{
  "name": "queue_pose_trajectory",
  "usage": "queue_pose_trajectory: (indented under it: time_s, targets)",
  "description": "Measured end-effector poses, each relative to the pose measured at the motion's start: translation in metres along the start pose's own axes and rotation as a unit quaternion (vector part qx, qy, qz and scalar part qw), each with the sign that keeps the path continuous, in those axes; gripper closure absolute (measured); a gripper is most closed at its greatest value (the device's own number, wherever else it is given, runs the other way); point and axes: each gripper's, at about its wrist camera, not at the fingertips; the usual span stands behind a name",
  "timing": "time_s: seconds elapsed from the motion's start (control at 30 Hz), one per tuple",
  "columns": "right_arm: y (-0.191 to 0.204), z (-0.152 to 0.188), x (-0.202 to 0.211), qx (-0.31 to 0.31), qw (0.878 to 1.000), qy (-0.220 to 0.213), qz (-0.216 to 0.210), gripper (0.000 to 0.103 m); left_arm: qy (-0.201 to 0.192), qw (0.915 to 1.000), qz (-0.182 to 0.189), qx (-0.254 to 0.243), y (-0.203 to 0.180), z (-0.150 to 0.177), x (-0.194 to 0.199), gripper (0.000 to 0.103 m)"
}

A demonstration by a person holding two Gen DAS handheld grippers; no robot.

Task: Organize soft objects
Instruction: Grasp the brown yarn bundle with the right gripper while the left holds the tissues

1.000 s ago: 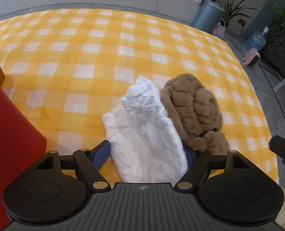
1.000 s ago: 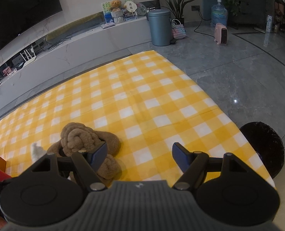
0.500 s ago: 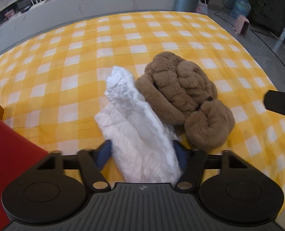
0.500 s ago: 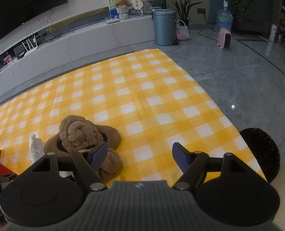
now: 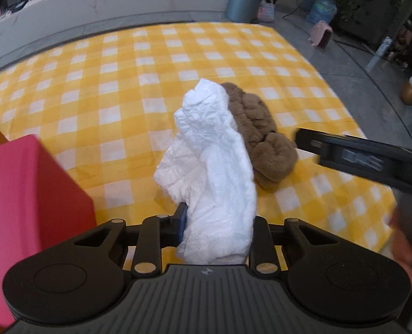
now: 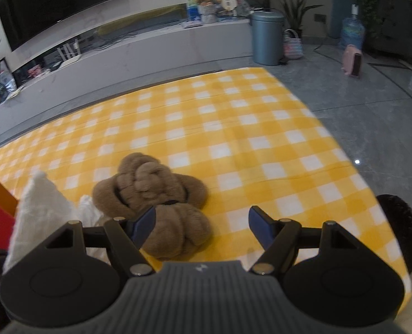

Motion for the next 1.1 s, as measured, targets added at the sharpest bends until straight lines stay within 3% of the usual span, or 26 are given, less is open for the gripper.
queue_pose_trajectory:
  time_s: [0.07,0.23,0.37,0.63,0.73,0.9,1.1]
  targets:
    - [0.007,0.000,-0.005,0.006,1.000,0.000,-0.010,0.021,-0.008,0.9999,0.004,-0.005,0.003,0.009,0.011,0.074]
    - [0.034,0.003,-0.022,0.056,0.998,0.011,-0.026,0.021,-0.035,0.9991,0.022,-0.011,0.010,0.029,0.030,0.074]
    - [0.051,0.006,-0.034,0.091,0.996,0.023,-0.009,0.021,-0.051,0.9981,0.032,-0.015,0.015,0.037,0.038,0.074]
    - [0.056,0.005,-0.066,0.101,0.993,0.049,0.038,0.026,-0.080,0.9947,0.064,-0.012,0.024,0.041,0.042,0.074]
    - [0.059,0.007,-0.068,0.110,0.992,0.043,0.041,0.028,-0.083,0.9935,0.073,-0.028,0.024,0.043,0.043,0.074]
    - [0.052,0.007,-0.063,0.074,0.996,0.053,0.022,0.047,-0.089,0.9912,0.083,-0.053,0.019,0.048,0.046,0.074]
    - [0.048,0.006,-0.053,0.060,0.997,0.045,0.022,0.055,-0.088,0.9914,0.076,-0.060,0.013,0.045,0.046,0.074]
Point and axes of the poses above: each gripper's, at about its wrist camera, not at the fingertips, and x roughly against the way its jaws point, y to its left, z to its underside, and after that the axes turned 11 degrees about y, right-handed
